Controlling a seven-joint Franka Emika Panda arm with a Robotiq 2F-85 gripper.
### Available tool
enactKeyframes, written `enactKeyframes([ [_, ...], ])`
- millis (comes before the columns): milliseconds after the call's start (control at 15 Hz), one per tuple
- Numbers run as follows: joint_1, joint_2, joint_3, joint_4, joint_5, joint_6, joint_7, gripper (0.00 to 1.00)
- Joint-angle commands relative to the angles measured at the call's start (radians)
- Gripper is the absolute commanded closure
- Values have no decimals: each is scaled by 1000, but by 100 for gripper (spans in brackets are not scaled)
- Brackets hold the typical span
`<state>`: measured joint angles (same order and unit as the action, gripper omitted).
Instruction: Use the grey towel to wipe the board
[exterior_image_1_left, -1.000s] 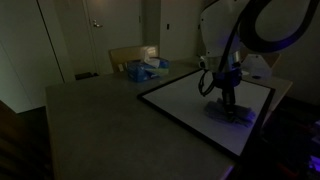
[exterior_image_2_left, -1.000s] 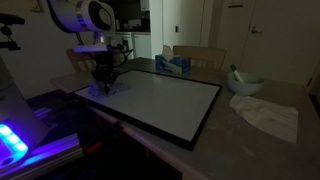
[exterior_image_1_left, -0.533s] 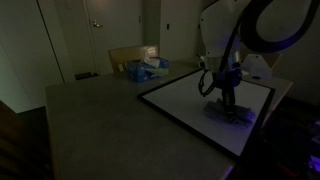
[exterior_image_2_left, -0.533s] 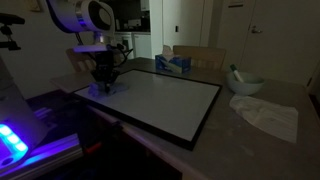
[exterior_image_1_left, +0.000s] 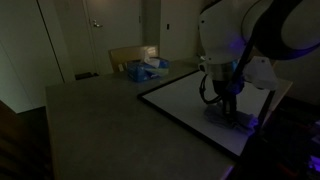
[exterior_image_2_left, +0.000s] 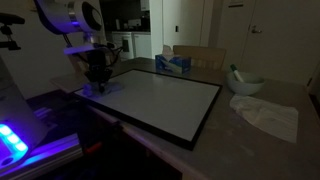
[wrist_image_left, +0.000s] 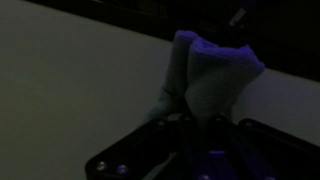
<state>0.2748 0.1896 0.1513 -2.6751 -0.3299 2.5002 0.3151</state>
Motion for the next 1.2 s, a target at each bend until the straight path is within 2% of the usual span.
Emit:
enactKeyframes([
  [0, 37, -18, 1, -62, -27, 36, 140, 98],
  [200, 55, -30, 6, -93, -26, 76, 232, 98],
  [333, 53, -28, 15, -101, 10, 109, 250, 98],
  [600, 39, -11, 47, -92, 200, 169, 205, 98],
  [733, 49, -12, 51, -79, 227, 187, 210, 98],
  [933, 69, -7, 42, -67, 151, 240, 214, 98],
  [1133, 86, 13, 36, -64, 72, 338, 164, 98],
])
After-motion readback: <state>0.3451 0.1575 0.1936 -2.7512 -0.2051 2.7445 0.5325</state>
